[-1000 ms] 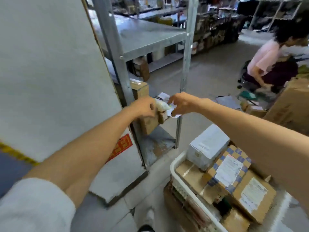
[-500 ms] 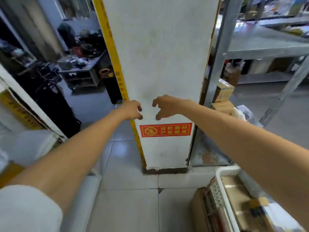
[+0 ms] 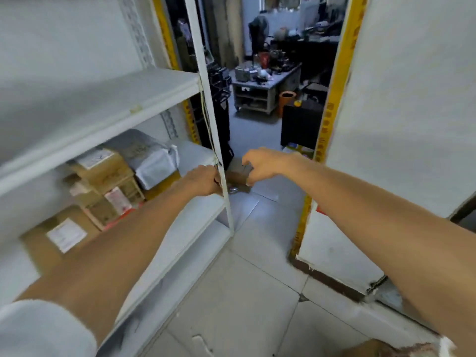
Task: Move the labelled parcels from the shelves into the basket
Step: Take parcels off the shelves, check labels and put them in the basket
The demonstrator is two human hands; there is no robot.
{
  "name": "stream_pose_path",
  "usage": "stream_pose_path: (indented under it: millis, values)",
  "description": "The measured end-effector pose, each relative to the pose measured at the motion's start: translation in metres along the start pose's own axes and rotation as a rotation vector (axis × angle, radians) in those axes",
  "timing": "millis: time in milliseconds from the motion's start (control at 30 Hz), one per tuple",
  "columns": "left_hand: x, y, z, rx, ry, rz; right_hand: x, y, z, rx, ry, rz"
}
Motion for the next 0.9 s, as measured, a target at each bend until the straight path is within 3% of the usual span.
stream_pose_path:
  millis: [300,567,767,900]
  values:
    - [0.138,-0.091,0.033,0.046,-0.109,-0.414,0.153,0.064,0.043,0.152,-0.065,-0.354]
    - [0.197,-0.216,0.117,0.052,-0.238,-0.82,0.259,0.044,0.156,0.401,-0.19,-0.686]
    - [0.225,-0.27,0.153,0.094,-0.33,-0.94,0.314,0.039,0.202,0.461,-0.247,-0.799]
    - [0.256,-0.282,0.157,0.088,-0.314,-0.925,0.348,0.05,0.223,0.455,-0.223,-0.794]
Point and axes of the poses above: each hand's wrist, its own y-axis towards the middle knuckle, its own z-axis out of the palm, x = y × z, the point moved 7 cm from there along y, towards the middle knuckle, and after that the axes turned 10 degrees about y, right-handed, at the moved point
